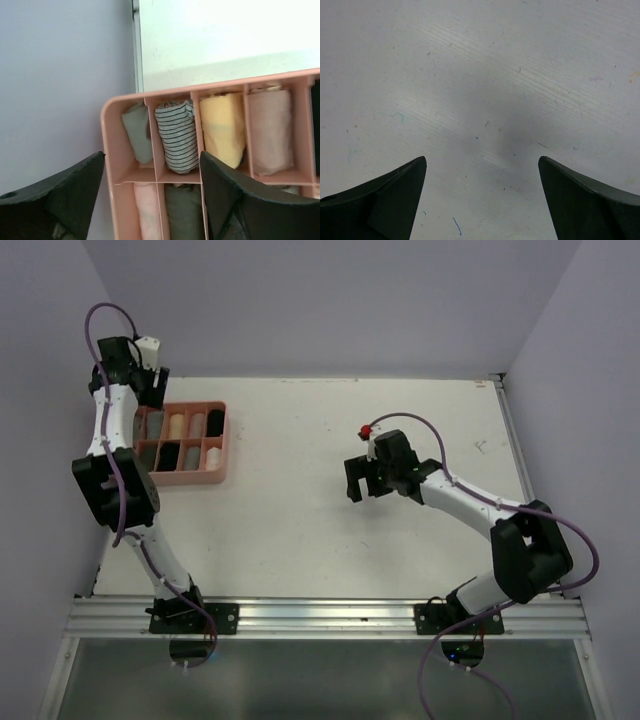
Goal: Roll the underwear
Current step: Place the rolled underwear into the container
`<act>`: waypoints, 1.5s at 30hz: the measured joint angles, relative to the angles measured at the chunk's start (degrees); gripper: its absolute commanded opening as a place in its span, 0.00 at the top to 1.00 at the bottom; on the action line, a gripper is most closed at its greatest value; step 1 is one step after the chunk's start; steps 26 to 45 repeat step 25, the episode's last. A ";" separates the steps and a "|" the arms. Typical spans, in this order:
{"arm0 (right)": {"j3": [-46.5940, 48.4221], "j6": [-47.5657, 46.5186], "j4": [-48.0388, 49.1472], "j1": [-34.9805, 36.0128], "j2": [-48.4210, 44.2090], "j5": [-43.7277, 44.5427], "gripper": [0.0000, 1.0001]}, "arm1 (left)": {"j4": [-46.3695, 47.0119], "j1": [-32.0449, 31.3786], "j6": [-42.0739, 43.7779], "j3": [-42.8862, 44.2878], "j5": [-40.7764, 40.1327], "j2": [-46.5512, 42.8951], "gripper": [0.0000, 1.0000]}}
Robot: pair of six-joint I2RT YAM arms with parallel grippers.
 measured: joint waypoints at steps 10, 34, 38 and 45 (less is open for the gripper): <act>3.74 0.22 -5.18 -0.28 -4.33 -0.02 0.01 | 0.17 -15.93 3.91 -13.84 6.16 -17.22 0.00; 0.48 7.78 -11.21 -0.59 -13.03 -3.06 0.01 | 5.55 -33.40 -8.92 -41.81 18.23 -26.51 0.00; 0.48 7.78 -11.21 -0.59 -13.03 -3.06 0.01 | 5.55 -33.40 -8.92 -41.81 18.23 -26.51 0.00; 0.48 7.78 -11.21 -0.59 -13.03 -3.06 0.01 | 5.55 -33.40 -8.92 -41.81 18.23 -26.51 0.00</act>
